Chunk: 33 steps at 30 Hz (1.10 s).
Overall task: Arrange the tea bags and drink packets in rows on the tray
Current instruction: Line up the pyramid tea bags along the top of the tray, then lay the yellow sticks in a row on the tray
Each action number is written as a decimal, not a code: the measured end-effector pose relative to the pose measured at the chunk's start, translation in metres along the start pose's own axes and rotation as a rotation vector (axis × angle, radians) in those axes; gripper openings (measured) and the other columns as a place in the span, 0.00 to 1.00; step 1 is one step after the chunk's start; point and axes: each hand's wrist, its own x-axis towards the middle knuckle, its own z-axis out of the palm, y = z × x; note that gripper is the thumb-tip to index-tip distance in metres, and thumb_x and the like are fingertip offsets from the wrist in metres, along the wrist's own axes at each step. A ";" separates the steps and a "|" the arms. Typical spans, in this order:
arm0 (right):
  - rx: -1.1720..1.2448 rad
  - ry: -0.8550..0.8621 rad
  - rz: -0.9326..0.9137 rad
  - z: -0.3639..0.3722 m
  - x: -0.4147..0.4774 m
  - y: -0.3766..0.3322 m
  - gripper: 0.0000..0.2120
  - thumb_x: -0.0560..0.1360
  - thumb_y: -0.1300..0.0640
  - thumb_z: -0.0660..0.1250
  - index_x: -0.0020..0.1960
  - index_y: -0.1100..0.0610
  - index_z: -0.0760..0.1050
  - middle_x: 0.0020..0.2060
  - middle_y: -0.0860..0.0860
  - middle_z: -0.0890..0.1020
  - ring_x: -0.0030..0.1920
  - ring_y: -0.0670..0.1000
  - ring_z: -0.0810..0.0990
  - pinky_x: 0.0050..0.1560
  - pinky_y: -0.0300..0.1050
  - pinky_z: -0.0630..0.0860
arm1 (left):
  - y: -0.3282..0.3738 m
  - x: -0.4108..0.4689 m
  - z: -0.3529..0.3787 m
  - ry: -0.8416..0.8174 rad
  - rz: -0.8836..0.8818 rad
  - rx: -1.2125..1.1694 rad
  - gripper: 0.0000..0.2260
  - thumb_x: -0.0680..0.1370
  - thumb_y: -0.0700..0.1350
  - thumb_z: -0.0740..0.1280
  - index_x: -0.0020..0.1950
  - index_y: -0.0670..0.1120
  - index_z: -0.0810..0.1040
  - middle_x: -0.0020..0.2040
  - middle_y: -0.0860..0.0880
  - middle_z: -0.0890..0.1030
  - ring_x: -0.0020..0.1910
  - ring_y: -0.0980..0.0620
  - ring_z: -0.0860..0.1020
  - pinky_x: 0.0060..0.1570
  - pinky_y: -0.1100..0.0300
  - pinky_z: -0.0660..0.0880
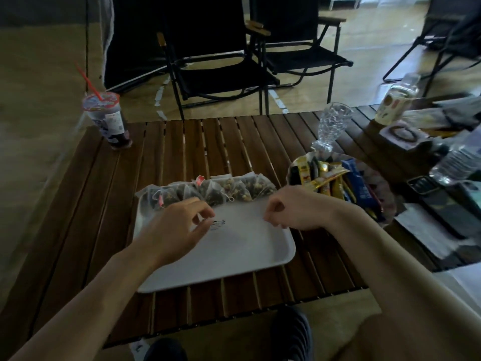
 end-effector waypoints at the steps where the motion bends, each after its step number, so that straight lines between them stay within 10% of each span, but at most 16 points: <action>1: 0.017 0.039 0.006 -0.005 -0.004 0.007 0.11 0.80 0.51 0.64 0.53 0.55 0.82 0.45 0.48 0.84 0.45 0.46 0.81 0.50 0.43 0.78 | 0.003 0.002 0.002 -0.010 0.002 0.004 0.07 0.80 0.54 0.62 0.55 0.56 0.76 0.48 0.60 0.75 0.45 0.66 0.74 0.43 0.66 0.72; 10: 0.257 0.278 0.412 -0.046 -0.039 0.122 0.04 0.76 0.59 0.70 0.43 0.54 0.81 0.40 0.55 0.85 0.38 0.49 0.83 0.37 0.46 0.80 | 0.025 0.016 0.011 -0.010 0.059 -0.068 0.05 0.79 0.50 0.65 0.53 0.54 0.79 0.46 0.60 0.77 0.43 0.64 0.76 0.42 0.65 0.75; 17: 0.297 0.080 0.570 -0.036 -0.027 0.124 0.11 0.71 0.55 0.77 0.42 0.62 0.79 0.21 0.47 0.79 0.22 0.44 0.78 0.32 0.42 0.79 | 0.027 0.017 0.012 -0.038 0.054 -0.050 0.05 0.79 0.50 0.65 0.53 0.54 0.78 0.47 0.59 0.77 0.44 0.65 0.75 0.43 0.65 0.74; 28: 0.135 0.068 0.649 -0.024 -0.009 0.110 0.20 0.63 0.52 0.82 0.45 0.58 0.76 0.41 0.55 0.85 0.42 0.54 0.86 0.48 0.52 0.84 | 0.022 0.013 0.011 -0.037 0.053 -0.065 0.05 0.79 0.50 0.66 0.53 0.54 0.79 0.46 0.61 0.77 0.44 0.65 0.77 0.44 0.65 0.75; 33: 0.219 0.065 0.670 -0.025 -0.013 0.107 0.15 0.67 0.55 0.80 0.44 0.60 0.76 0.38 0.55 0.85 0.37 0.52 0.85 0.31 0.43 0.80 | 0.018 0.011 0.009 -0.035 0.052 -0.071 0.04 0.79 0.50 0.66 0.52 0.55 0.79 0.45 0.61 0.77 0.43 0.64 0.77 0.43 0.67 0.74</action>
